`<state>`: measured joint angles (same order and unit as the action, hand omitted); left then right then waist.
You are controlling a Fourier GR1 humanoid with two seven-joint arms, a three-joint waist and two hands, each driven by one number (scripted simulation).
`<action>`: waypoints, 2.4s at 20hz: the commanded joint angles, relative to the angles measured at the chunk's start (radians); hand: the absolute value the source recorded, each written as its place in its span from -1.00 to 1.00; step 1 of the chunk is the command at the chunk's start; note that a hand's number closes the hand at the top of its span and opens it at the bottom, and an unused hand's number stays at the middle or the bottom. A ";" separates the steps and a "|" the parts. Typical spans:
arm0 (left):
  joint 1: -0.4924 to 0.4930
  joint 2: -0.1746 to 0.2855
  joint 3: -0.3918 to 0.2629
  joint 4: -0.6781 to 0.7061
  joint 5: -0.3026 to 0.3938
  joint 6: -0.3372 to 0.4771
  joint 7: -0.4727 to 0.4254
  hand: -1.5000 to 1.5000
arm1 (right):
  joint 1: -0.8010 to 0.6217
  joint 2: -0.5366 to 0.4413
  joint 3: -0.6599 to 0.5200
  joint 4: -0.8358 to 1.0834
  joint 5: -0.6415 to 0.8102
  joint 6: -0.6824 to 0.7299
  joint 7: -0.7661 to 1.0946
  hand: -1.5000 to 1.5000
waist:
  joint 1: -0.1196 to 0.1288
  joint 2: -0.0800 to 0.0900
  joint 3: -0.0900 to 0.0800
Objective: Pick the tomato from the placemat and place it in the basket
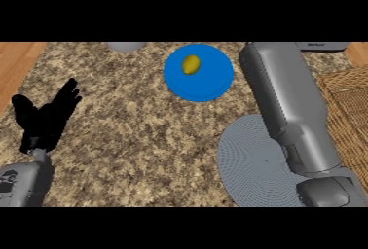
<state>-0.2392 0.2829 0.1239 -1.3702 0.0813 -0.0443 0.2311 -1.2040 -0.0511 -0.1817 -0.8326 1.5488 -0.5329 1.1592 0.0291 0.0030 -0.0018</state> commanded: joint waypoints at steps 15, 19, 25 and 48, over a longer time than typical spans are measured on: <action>0.012 0.016 0.027 0.007 0.004 -0.022 -0.038 0.00 | 0.002 -0.220 -0.211 0.057 0.182 0.072 0.133 1.00 | -0.025 -0.001 0.001; -0.035 0.006 0.041 0.042 -0.001 0.015 0.009 0.00 | 0.117 -0.189 -0.218 -0.116 0.149 0.153 0.080 1.00 | -0.052 -0.010 0.002; 0.072 0.025 0.049 -0.047 0.017 -0.027 -0.006 0.00 | 0.359 -0.236 -0.267 -0.325 0.040 0.143 -0.079 1.00 | -0.052 -0.015 0.002; 0.045 -0.040 0.017 -0.037 -0.031 -0.007 -0.012 0.00 | 0.587 -0.276 -0.385 -0.482 -0.116 -0.089 -0.153 -1.00 | -0.030 -0.003 0.002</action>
<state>-0.1853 0.2660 0.1567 -1.4183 0.0637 -0.0618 0.2271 -0.6158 -0.2940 -0.5485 -1.2890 1.4640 -0.5732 0.9827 0.0008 -0.0004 0.0002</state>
